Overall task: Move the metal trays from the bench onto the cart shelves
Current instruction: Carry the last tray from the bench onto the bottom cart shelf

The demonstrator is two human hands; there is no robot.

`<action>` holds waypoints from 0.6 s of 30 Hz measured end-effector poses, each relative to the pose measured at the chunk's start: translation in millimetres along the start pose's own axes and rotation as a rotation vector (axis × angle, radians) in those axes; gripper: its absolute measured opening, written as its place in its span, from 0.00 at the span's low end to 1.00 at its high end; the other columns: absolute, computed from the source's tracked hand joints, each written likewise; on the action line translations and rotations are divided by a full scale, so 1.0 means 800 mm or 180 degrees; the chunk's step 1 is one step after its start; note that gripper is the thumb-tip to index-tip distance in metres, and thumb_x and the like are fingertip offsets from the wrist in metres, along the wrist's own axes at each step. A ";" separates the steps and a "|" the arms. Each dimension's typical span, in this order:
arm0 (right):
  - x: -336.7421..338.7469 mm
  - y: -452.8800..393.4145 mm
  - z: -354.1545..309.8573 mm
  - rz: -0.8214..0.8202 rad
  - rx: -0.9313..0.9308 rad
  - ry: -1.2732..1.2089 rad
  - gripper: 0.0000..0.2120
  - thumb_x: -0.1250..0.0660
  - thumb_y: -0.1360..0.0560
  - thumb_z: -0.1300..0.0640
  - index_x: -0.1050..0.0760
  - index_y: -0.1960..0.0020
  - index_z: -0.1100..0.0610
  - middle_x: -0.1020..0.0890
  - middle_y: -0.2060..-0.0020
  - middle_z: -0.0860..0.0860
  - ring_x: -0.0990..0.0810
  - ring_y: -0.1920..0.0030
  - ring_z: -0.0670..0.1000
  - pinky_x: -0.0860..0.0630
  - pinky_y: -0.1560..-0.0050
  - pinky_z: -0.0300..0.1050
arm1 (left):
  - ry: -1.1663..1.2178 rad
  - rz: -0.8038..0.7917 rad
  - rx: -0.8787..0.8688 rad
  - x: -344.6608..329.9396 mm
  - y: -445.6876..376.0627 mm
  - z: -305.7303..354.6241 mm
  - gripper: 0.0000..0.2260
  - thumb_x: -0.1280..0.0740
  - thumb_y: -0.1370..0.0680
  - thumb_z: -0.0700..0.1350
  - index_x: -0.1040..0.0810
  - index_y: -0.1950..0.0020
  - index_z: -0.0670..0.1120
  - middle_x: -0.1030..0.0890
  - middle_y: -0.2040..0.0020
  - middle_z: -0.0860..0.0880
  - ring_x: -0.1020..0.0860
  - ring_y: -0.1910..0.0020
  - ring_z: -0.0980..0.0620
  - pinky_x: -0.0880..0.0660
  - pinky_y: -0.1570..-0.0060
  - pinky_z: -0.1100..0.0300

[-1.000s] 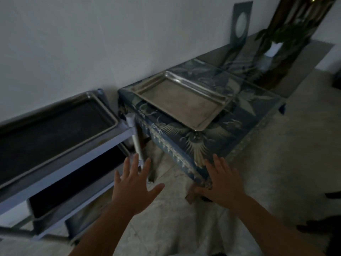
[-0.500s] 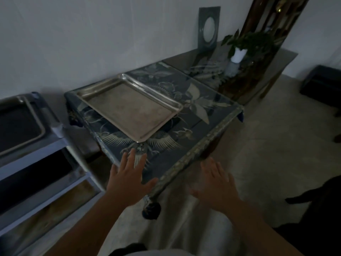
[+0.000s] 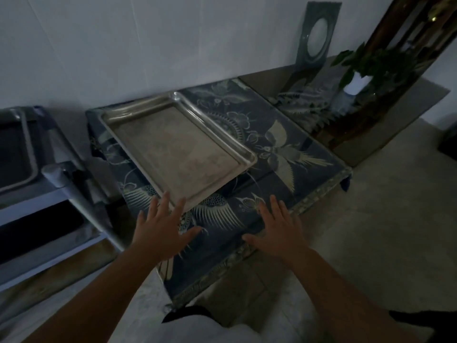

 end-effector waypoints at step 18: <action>0.066 -0.321 0.032 -0.0346 0.1009 0.0502 0.56 0.57 0.39 0.16 0.58 0.20 0.46 0.60 0.19 0.51 0.56 0.21 0.56 0.48 0.27 0.69 | 0.0950 -0.0149 0.1799 -0.027 -0.129 0.006 0.43 0.49 0.26 0.75 0.59 0.18 0.56 0.61 0.17 0.49 0.59 0.18 0.45 0.49 0.24 0.37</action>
Point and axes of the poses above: each hand's wrist, its own y-axis away from the middle knuckle, its own x-axis out of the back of the hand, z = x × y, the point moved 1 cm from there along -y, towards the middle knuckle
